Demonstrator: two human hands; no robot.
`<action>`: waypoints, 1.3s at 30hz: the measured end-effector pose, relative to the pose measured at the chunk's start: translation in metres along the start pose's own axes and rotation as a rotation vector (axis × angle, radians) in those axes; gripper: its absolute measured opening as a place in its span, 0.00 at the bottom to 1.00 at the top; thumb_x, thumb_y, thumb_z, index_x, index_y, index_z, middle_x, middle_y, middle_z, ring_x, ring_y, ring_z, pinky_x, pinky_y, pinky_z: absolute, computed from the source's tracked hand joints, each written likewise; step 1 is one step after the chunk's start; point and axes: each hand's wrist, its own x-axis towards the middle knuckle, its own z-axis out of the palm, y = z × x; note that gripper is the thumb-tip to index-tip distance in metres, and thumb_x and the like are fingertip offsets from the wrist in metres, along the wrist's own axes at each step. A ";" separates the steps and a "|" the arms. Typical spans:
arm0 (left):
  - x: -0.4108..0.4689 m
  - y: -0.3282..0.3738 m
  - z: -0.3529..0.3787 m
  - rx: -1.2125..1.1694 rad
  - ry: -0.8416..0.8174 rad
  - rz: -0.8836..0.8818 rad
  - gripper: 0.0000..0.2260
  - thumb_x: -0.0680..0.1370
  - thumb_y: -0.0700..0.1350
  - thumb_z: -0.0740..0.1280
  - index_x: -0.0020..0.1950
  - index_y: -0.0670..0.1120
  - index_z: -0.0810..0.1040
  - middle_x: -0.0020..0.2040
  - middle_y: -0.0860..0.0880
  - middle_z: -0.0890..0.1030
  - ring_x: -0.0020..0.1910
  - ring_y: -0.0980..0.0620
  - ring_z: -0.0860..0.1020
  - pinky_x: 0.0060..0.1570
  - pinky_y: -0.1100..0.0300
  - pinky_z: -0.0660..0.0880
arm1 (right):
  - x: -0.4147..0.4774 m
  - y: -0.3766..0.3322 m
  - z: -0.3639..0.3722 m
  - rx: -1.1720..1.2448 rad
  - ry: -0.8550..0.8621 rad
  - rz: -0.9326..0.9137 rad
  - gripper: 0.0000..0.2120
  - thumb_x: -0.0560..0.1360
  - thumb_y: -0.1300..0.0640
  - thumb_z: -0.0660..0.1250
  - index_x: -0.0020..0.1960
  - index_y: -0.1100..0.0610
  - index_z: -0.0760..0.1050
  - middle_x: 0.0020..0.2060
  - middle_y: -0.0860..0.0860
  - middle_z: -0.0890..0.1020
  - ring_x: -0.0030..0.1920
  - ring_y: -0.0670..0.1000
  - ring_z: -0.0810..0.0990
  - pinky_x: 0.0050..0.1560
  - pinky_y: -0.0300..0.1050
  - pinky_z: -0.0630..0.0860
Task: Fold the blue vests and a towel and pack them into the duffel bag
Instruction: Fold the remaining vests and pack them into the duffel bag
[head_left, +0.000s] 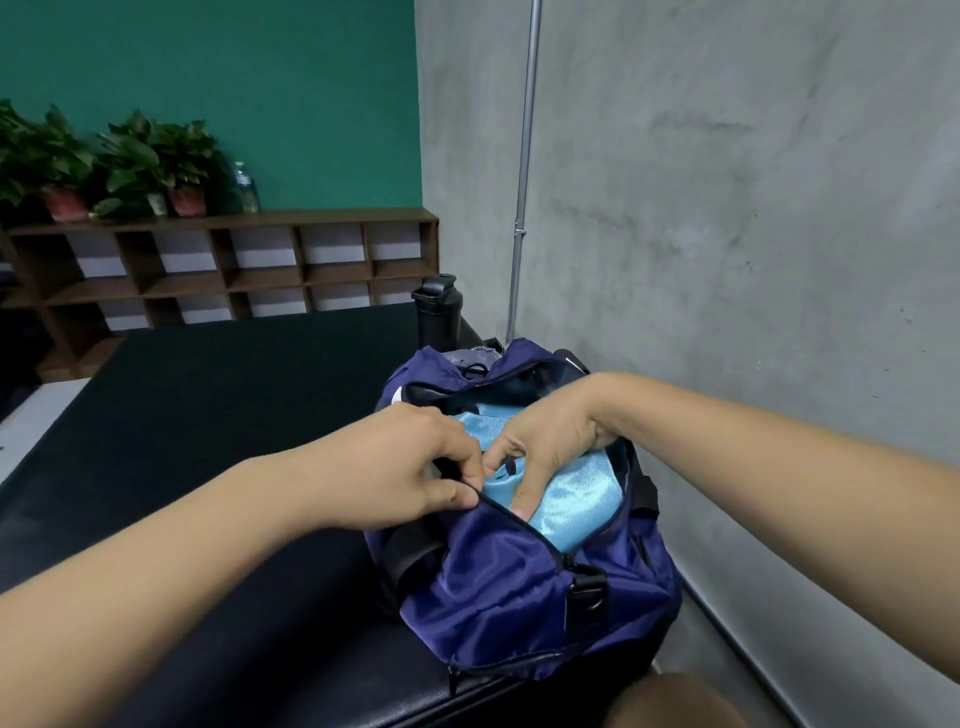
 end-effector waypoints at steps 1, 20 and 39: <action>0.002 0.000 0.004 0.019 -0.019 -0.017 0.04 0.80 0.56 0.72 0.48 0.58 0.83 0.47 0.63 0.82 0.55 0.62 0.76 0.59 0.63 0.71 | -0.005 -0.002 0.004 -0.032 0.042 0.011 0.23 0.73 0.48 0.82 0.66 0.49 0.81 0.70 0.45 0.79 0.73 0.50 0.74 0.79 0.54 0.67; 0.062 0.041 0.042 0.109 0.012 -0.127 0.17 0.82 0.57 0.71 0.70 0.63 0.78 0.58 0.56 0.75 0.62 0.51 0.77 0.58 0.53 0.75 | -0.087 0.055 0.044 0.073 0.819 0.356 0.12 0.81 0.54 0.66 0.47 0.62 0.77 0.31 0.53 0.85 0.29 0.55 0.84 0.30 0.43 0.77; 0.046 0.006 0.023 0.077 0.007 -0.160 0.10 0.84 0.50 0.68 0.63 0.58 0.84 0.57 0.57 0.85 0.58 0.55 0.81 0.58 0.52 0.78 | -0.066 0.007 0.019 -0.110 1.216 0.229 0.16 0.82 0.38 0.65 0.48 0.50 0.69 0.38 0.50 0.81 0.44 0.57 0.81 0.46 0.53 0.77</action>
